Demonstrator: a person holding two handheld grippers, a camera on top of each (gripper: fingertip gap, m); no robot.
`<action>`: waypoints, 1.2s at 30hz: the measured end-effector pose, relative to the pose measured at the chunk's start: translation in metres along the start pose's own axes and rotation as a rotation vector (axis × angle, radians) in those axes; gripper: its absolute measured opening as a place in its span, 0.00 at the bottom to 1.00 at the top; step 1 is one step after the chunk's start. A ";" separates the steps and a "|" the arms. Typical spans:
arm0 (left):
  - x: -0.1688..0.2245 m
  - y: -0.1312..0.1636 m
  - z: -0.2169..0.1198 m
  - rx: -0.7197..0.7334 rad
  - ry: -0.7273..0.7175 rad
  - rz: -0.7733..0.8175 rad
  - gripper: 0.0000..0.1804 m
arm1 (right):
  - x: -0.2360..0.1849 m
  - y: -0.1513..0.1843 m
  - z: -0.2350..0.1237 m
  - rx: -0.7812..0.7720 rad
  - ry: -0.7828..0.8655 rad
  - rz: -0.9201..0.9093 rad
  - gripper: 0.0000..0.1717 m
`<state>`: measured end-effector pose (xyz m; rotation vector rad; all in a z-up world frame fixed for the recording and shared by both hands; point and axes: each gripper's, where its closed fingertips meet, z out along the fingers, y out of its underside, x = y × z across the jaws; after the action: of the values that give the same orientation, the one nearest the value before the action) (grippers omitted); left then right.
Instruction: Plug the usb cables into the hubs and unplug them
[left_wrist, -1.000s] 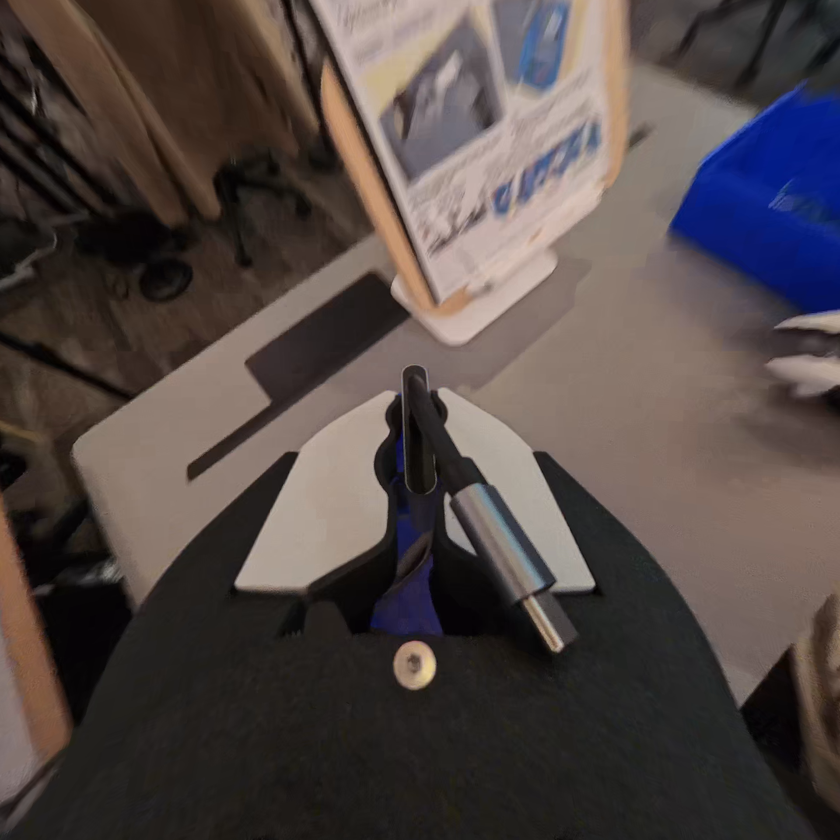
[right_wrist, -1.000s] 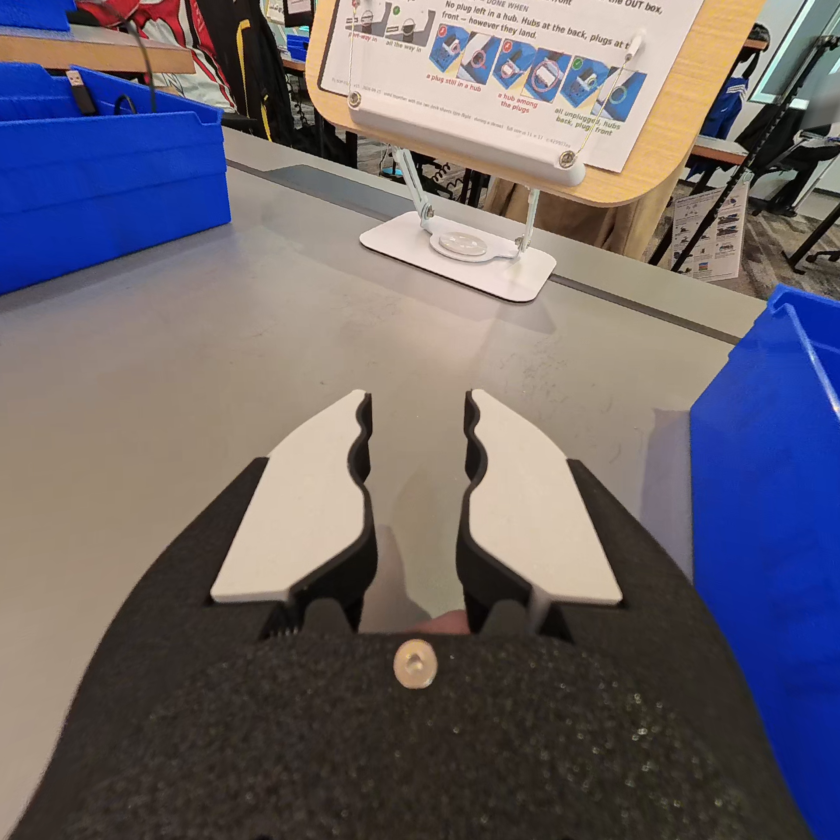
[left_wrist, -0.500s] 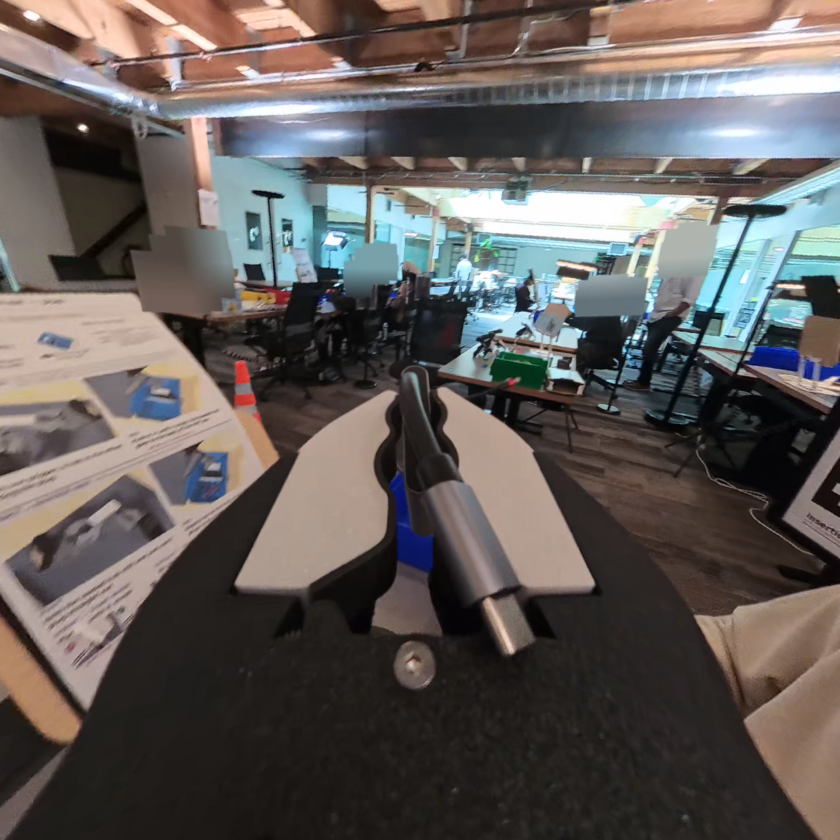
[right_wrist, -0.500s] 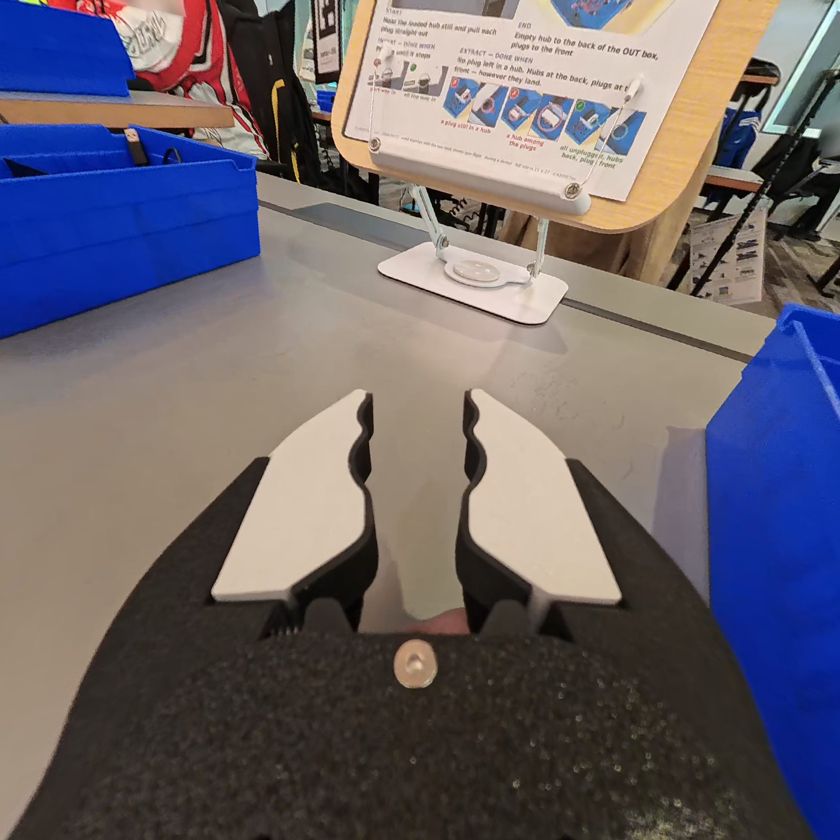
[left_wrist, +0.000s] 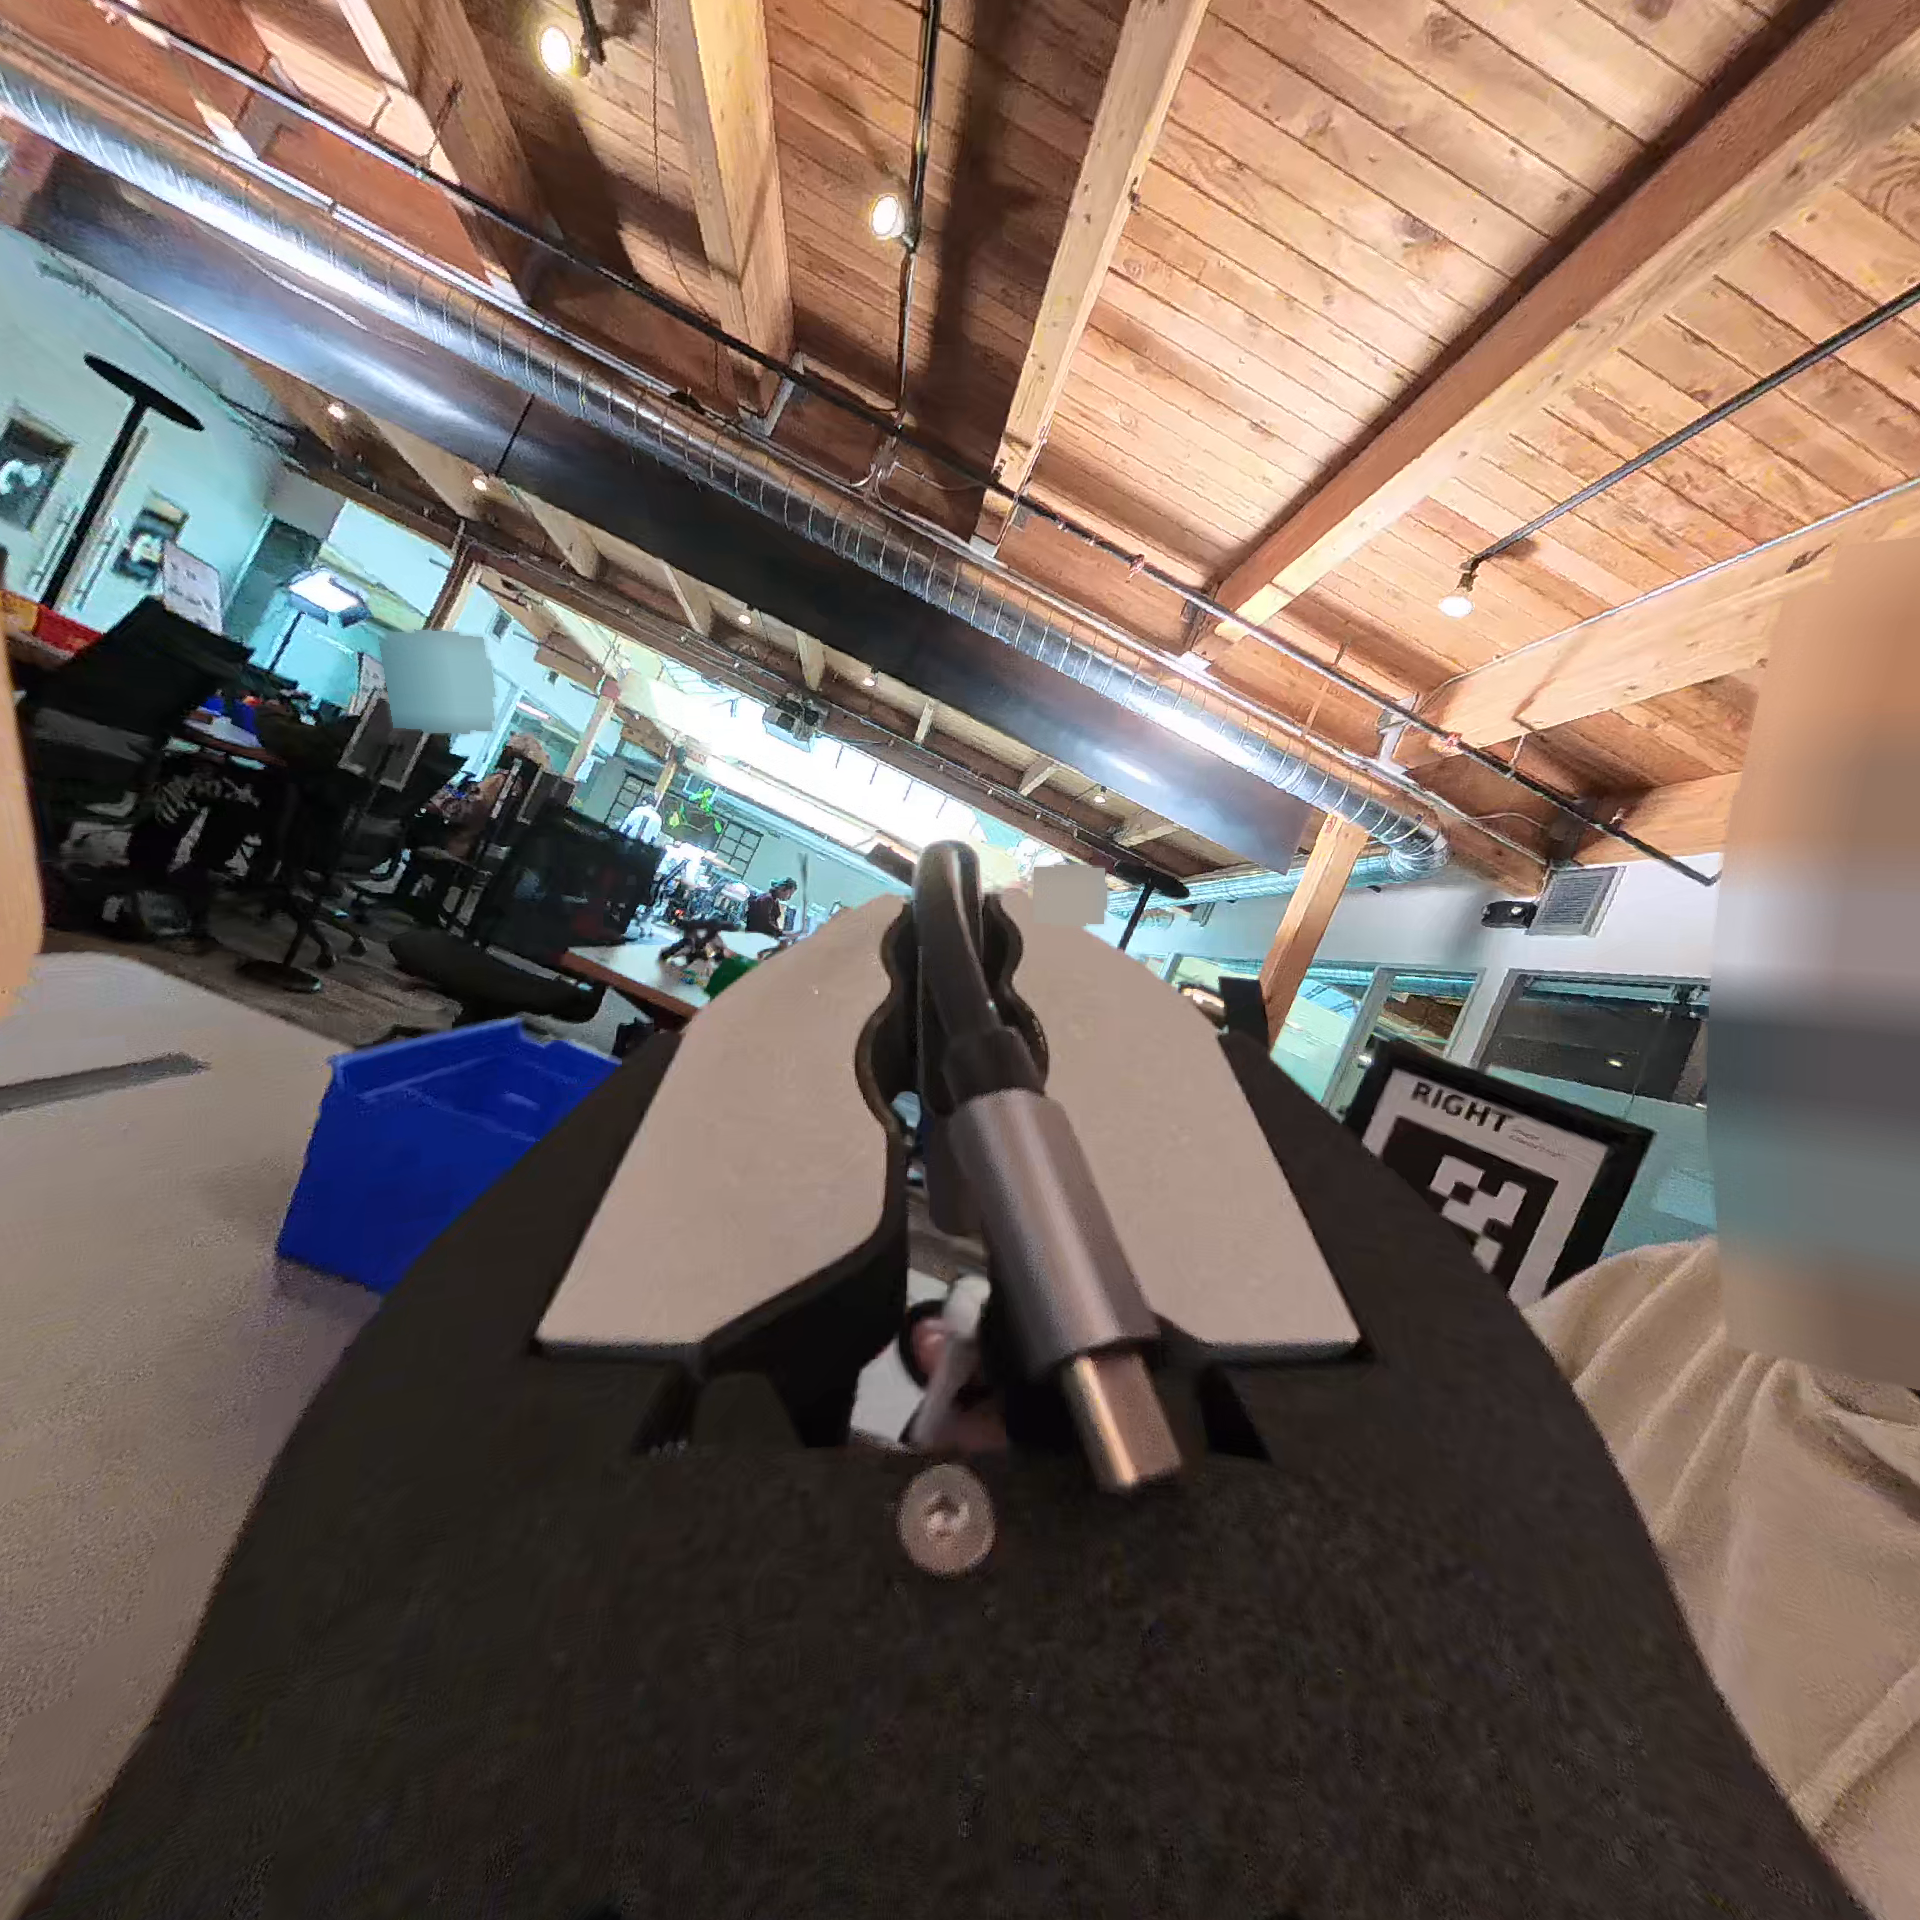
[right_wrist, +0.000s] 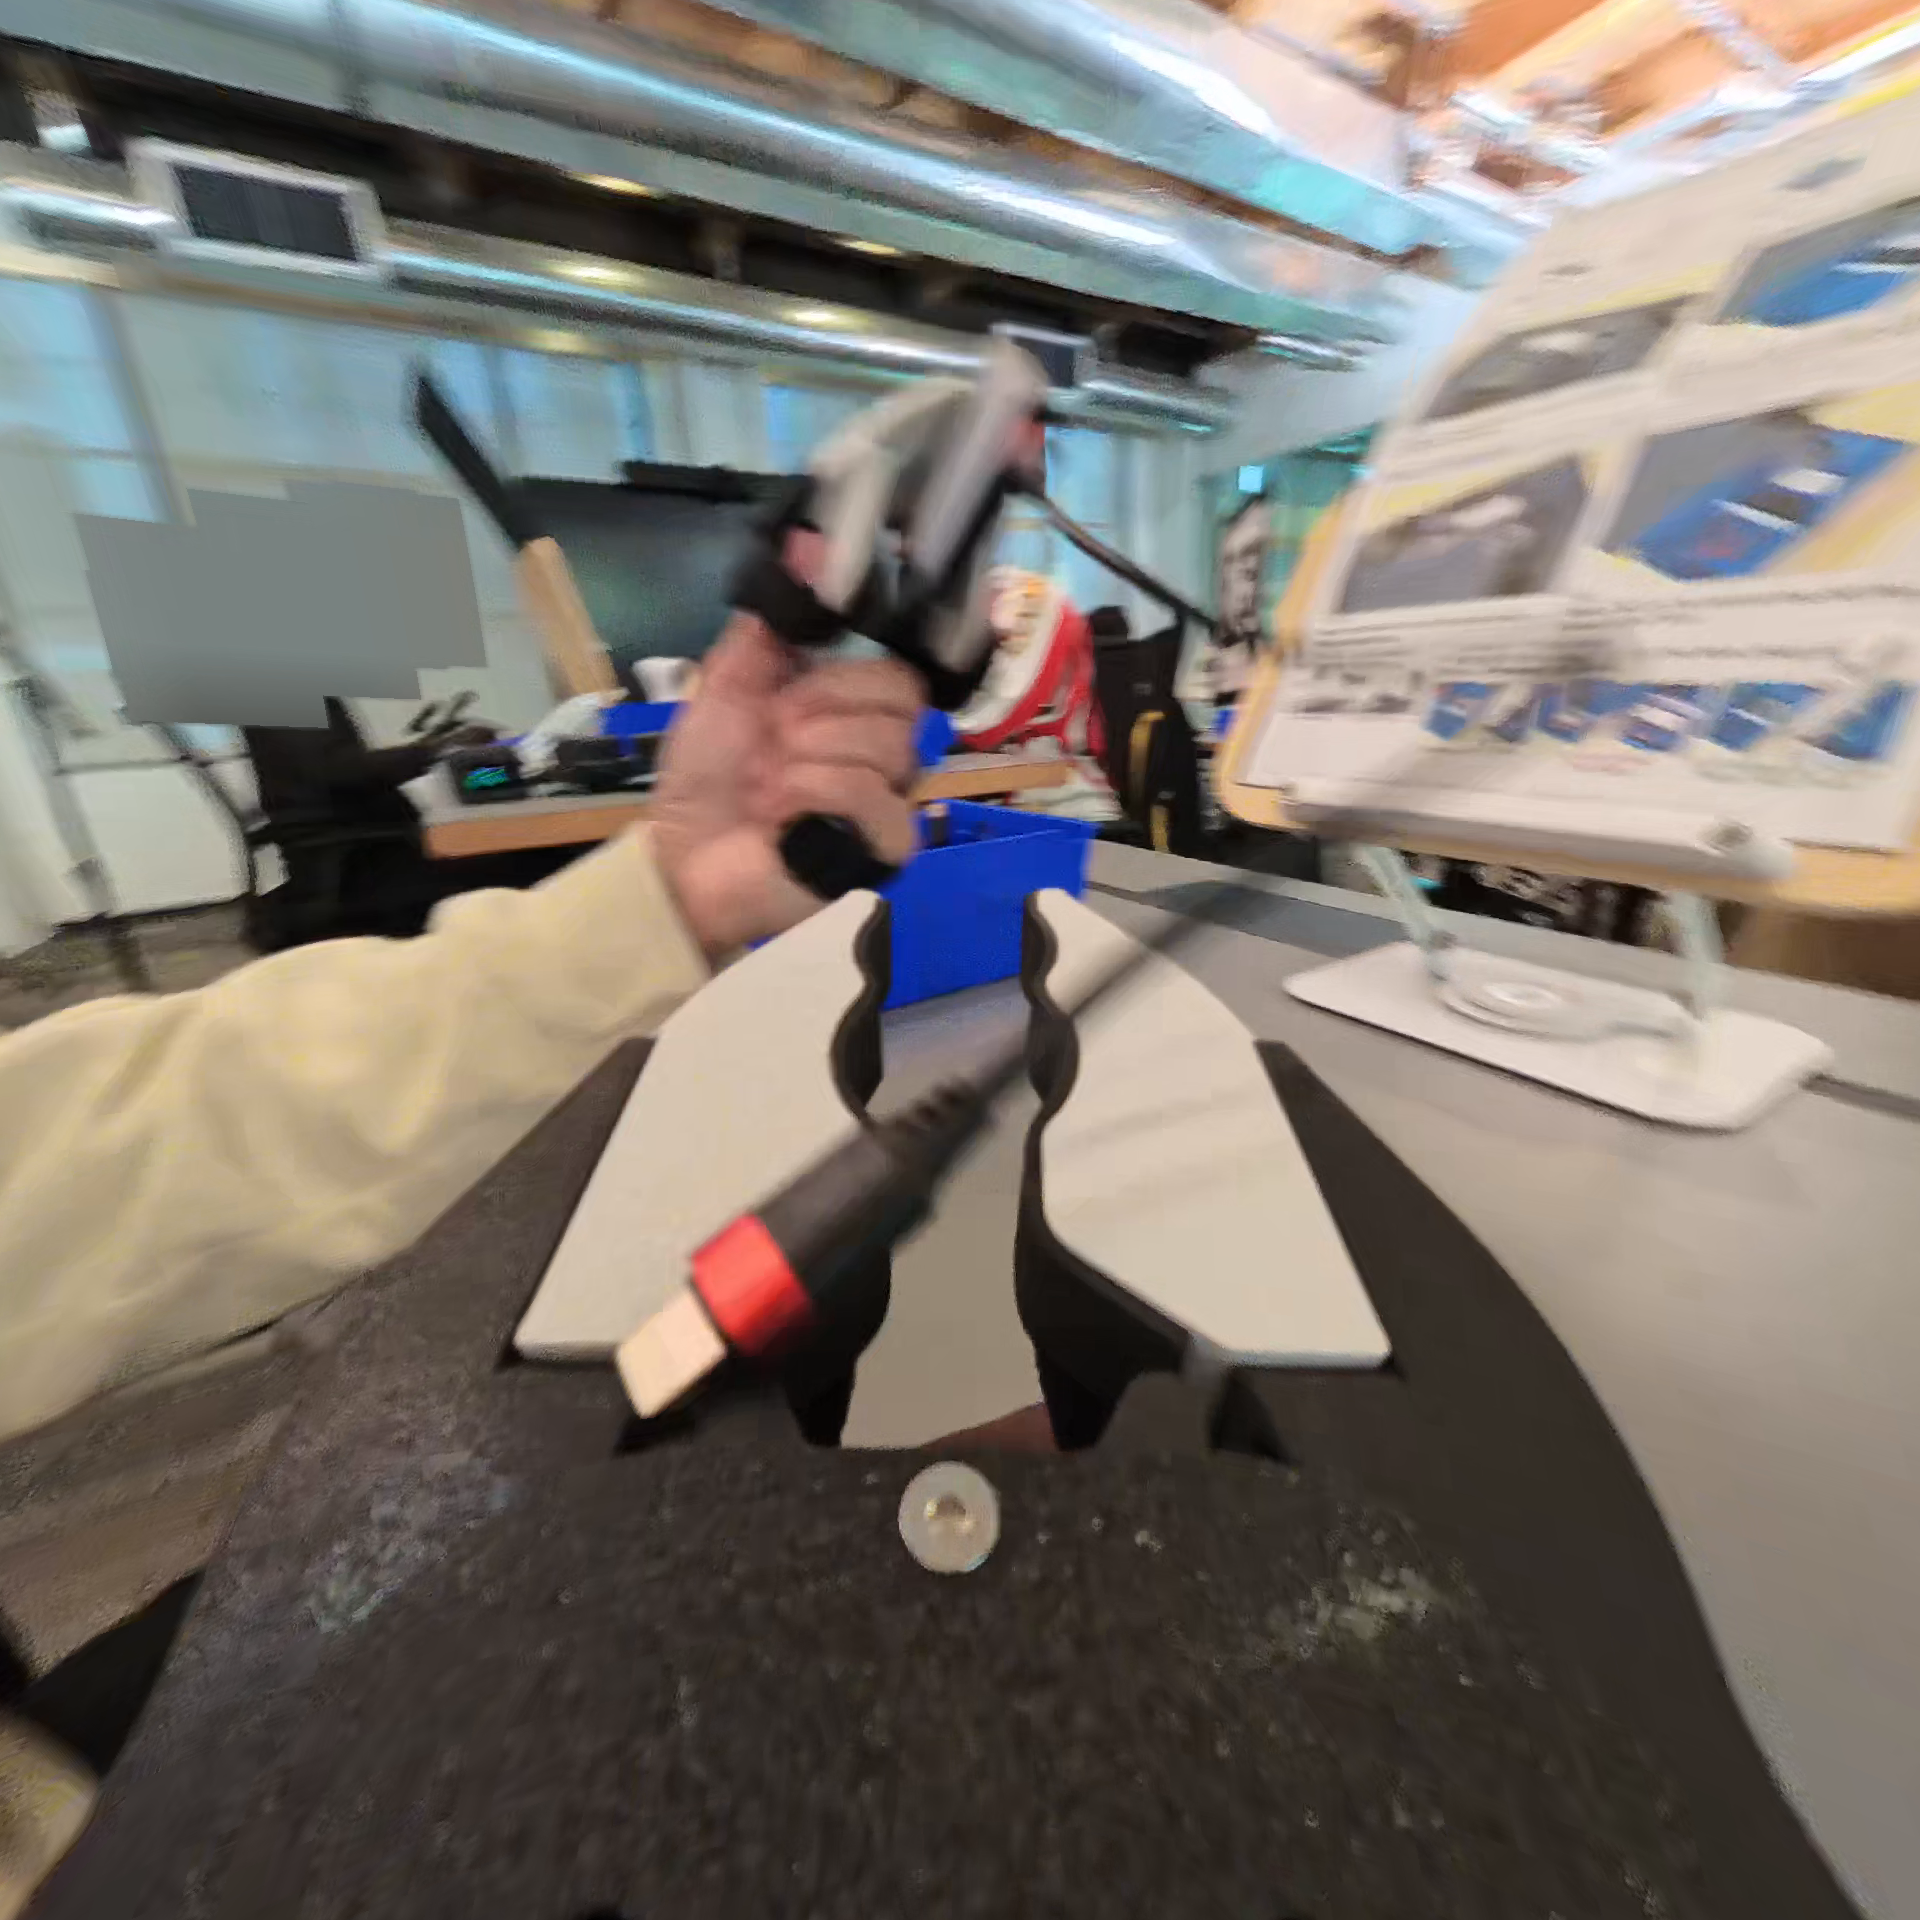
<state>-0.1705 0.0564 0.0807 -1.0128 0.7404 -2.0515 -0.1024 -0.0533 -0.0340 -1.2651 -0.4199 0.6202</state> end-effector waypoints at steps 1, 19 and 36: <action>-0.009 0.009 -0.004 -0.018 -0.022 0.004 0.06 | -0.015 -0.002 0.002 -0.009 -0.060 -0.014 0.12; -0.045 0.049 -0.024 -0.097 -0.041 -0.086 0.06 | 0.031 -0.063 0.043 -0.172 0.008 0.187 0.16; -0.042 0.068 -0.021 -0.175 -0.016 -0.117 0.06 | 0.031 0.027 0.073 -0.296 -0.138 0.370 0.05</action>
<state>-0.1459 0.0541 0.0017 -1.1938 0.8831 -2.1033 -0.1289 0.0256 -0.0426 -1.6058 -0.4044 0.9899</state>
